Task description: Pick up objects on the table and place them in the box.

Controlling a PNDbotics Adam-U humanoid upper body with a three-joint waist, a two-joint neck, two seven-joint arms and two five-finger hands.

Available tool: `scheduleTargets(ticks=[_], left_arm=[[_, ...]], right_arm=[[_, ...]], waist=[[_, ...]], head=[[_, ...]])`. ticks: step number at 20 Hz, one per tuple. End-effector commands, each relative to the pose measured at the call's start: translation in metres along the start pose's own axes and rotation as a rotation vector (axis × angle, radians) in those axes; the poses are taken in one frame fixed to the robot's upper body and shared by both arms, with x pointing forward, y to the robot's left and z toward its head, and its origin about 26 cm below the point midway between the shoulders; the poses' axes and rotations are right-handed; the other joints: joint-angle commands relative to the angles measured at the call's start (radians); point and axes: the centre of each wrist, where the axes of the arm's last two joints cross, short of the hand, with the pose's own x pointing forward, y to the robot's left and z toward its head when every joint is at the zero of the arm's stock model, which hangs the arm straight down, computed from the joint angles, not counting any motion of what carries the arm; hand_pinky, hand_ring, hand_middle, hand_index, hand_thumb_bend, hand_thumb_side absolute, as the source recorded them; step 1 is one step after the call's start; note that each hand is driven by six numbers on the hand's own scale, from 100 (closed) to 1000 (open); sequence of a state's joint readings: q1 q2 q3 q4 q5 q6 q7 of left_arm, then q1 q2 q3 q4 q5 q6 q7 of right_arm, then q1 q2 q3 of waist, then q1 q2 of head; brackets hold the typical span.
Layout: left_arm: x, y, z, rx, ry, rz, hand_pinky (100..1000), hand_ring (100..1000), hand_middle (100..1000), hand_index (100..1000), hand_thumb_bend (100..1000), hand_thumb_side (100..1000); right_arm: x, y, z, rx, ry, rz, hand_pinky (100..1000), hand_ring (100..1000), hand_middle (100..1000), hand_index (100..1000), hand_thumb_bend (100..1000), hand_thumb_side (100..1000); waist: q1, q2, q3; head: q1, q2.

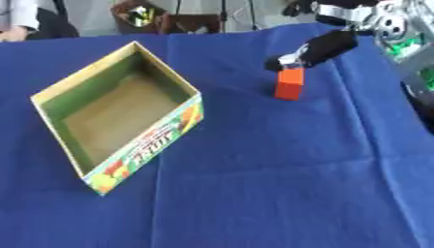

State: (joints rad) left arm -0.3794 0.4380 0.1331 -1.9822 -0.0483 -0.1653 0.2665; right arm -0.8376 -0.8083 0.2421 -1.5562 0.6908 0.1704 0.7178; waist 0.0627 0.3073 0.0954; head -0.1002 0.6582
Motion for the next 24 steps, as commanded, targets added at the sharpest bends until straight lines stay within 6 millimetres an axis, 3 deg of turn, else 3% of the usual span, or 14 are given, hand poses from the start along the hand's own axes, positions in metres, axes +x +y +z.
scheduleTargets(ticks=[1,15,24], left_arm=[[0.007,0.001,-0.006,-0.006,-0.033,0.005,633,847,837,956,100,1000],[0.008,0.0,-0.008,0.006,-0.047,0.021,632,848,830,953,100,1000],[0.007,-0.002,-0.007,0.003,-0.04,0.031,631,844,825,947,100,1000]], right_arm=[[-0.009,-0.006,0.0,-0.001,0.043,0.035,941,973,911,987,595,730],[-0.022,0.007,-0.009,0.061,0.049,0.037,930,962,900,972,577,695],[-0.033,0.017,-0.021,0.063,0.106,0.027,906,934,881,934,410,653]], waist=[[0.001,-0.012,0.003],[0.007,0.023,0.011],[0.009,0.028,0.017]], head=[[-0.005,-0.004],[-0.011,-0.013],[-0.023,-0.027]])
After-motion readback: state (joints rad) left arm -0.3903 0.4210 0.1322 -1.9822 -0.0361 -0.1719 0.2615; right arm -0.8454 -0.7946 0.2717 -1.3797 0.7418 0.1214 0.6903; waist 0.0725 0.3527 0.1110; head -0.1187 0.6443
